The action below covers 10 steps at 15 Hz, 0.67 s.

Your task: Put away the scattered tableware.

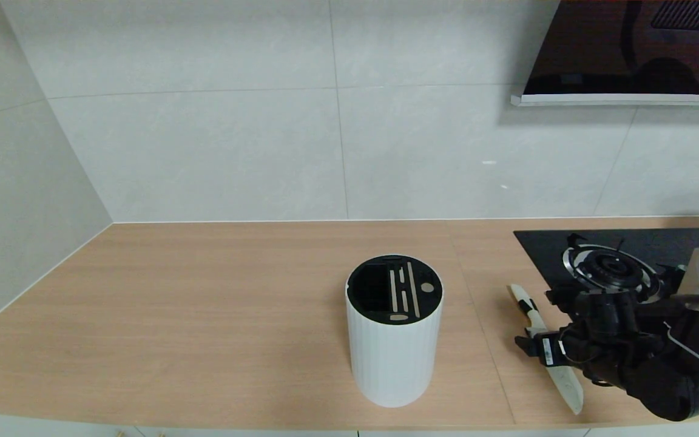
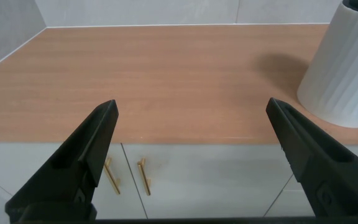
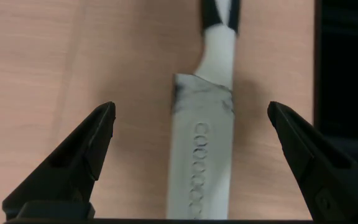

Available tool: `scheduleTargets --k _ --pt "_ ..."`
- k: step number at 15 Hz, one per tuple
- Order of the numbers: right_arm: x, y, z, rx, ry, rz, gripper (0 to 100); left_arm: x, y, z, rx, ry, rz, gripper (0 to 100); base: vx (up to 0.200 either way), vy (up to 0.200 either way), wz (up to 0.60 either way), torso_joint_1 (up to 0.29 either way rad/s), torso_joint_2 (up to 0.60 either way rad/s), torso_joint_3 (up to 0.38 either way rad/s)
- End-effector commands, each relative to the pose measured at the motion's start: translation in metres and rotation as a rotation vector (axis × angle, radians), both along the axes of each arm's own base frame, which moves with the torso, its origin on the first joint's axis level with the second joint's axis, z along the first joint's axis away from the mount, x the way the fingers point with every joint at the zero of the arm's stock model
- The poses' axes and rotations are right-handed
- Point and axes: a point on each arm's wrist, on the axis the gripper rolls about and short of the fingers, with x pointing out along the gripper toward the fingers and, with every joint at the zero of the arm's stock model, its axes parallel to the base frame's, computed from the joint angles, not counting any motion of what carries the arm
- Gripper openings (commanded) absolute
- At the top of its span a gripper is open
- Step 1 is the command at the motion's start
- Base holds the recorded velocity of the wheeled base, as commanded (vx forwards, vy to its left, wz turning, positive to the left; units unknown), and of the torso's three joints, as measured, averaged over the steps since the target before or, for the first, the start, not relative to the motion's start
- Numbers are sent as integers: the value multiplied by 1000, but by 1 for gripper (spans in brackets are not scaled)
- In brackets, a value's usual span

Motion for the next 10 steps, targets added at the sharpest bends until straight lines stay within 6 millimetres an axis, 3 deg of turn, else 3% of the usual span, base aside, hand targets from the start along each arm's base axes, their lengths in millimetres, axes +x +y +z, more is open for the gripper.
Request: scheduleTargets --k 1,10 --pt "4 -1 -8 -3 18 -6 100 0 0 0 0 0 0 100 0 0 0 0 0 0" --pt "8 0 -10 3 -11 -15 100 0 0 0 0 0 0 100 0 0 0 0 0 0"
